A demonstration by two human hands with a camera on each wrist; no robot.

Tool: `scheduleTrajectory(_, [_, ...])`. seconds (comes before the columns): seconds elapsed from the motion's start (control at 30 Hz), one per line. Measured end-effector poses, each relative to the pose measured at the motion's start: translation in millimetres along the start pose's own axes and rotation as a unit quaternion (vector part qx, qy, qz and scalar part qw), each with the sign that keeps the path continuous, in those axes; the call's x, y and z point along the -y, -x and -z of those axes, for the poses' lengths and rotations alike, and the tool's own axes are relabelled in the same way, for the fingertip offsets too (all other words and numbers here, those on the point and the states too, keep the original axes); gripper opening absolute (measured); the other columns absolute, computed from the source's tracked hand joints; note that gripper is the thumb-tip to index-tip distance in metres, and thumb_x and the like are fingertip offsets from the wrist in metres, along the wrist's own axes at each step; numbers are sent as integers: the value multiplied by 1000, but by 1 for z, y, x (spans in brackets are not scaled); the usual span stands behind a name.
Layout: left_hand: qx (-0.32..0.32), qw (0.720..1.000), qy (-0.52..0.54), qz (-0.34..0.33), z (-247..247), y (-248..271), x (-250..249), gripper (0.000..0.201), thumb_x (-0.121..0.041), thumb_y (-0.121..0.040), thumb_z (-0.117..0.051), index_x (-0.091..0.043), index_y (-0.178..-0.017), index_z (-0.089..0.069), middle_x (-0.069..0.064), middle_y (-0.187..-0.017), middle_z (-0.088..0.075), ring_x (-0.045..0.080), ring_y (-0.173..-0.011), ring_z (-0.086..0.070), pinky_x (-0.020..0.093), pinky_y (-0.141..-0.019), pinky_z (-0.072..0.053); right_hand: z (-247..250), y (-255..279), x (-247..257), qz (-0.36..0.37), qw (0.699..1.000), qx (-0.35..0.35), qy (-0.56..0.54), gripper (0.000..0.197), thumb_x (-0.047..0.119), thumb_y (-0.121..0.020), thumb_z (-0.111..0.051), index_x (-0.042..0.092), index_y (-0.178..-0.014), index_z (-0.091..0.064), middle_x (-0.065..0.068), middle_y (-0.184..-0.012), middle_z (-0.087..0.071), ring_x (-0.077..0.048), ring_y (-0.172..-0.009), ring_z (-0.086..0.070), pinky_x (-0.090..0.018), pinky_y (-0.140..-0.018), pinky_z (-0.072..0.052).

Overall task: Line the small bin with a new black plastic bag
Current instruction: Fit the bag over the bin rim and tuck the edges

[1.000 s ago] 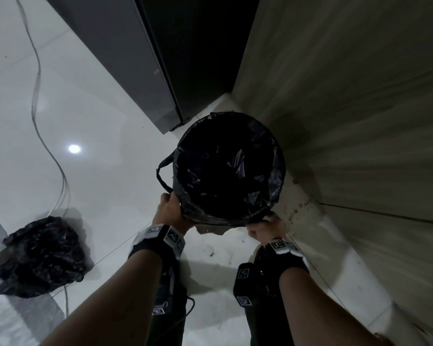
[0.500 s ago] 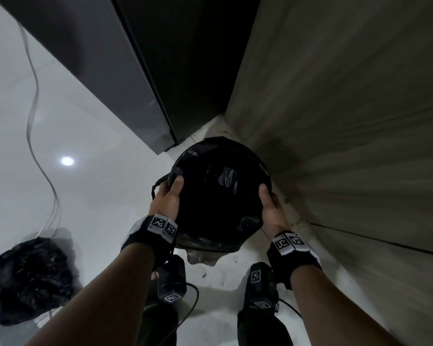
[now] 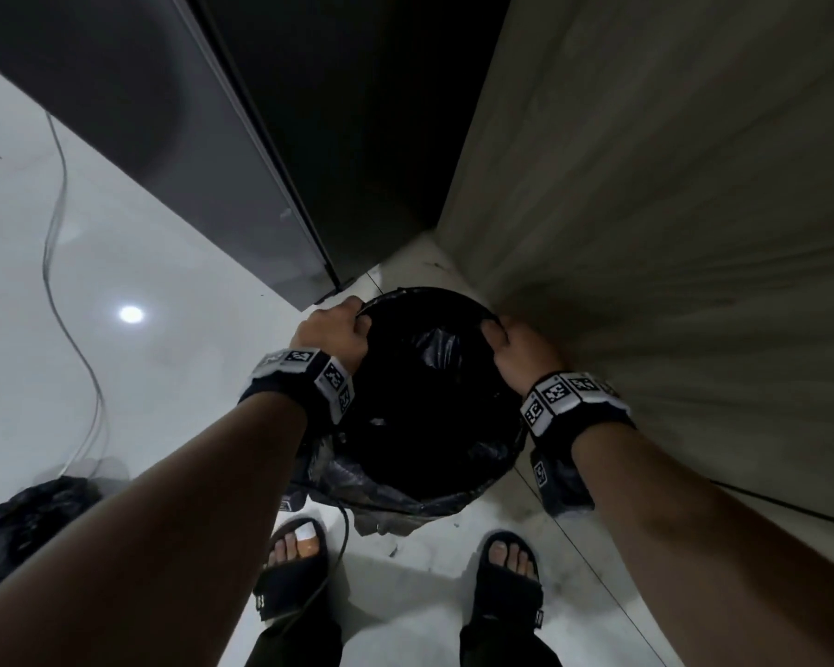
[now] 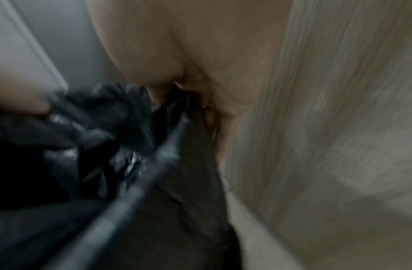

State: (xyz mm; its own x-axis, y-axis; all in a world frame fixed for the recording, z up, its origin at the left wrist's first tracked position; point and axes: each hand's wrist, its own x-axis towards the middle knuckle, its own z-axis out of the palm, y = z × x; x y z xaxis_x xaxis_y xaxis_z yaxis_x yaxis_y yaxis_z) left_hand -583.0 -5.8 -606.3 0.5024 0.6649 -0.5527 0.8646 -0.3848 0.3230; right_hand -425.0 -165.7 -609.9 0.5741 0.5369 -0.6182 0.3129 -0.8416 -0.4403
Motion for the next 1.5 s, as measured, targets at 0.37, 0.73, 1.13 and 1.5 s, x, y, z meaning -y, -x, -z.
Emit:
scheduleTrajectory(0.37, [3, 998, 50, -40, 4, 33, 40, 71, -43, -86, -59, -27, -147, -26, 7, -141, -44, 29, -124, -49, 45, -99, -44, 18, 25, -26, -27, 998, 3, -63, 65, 46, -87, -55, 28, -144, -31, -6, -147, -45, -29, -131, -47, -42, -105, -41])
scheduleTrajectory(0.73, [109, 992, 41, -51, -1, 84, 60, 121, -29, -65, -81, -44, -148, 6, 3, -135, -42, 33, -112, -56, 39, -91, -49, 12, 66, -47, 47, 991, 113, -59, 109, 10, -72, -78, 41, -149, -8, 4, -153, -35, -16, -137, -39, -40, -110, -39])
scheduleTrajectory(1.13, [141, 985, 53, -84, 6, 73, 49, 137, -11, -58, -85, -41, -144, 17, 12, -147, -38, 38, -127, -47, 50, -99, -47, -4, 61, -54, 44, 989, 65, -129, 120, -4, -65, -71, 76, -127, -6, 8, -148, -43, -20, -135, -43, -51, -104, -45])
scheduleTrajectory(1.5, [109, 990, 15, -90, 40, -19, 21, 136, -19, -64, -85, -36, -146, 21, 14, -158, -22, 35, -136, -37, 46, -107, -40, 44, -18, -11, 51, 995, 11, -87, 104, 12, -72, -69, 45, -148, -6, 0, -152, -35, -25, -135, -42, -42, -109, -39])
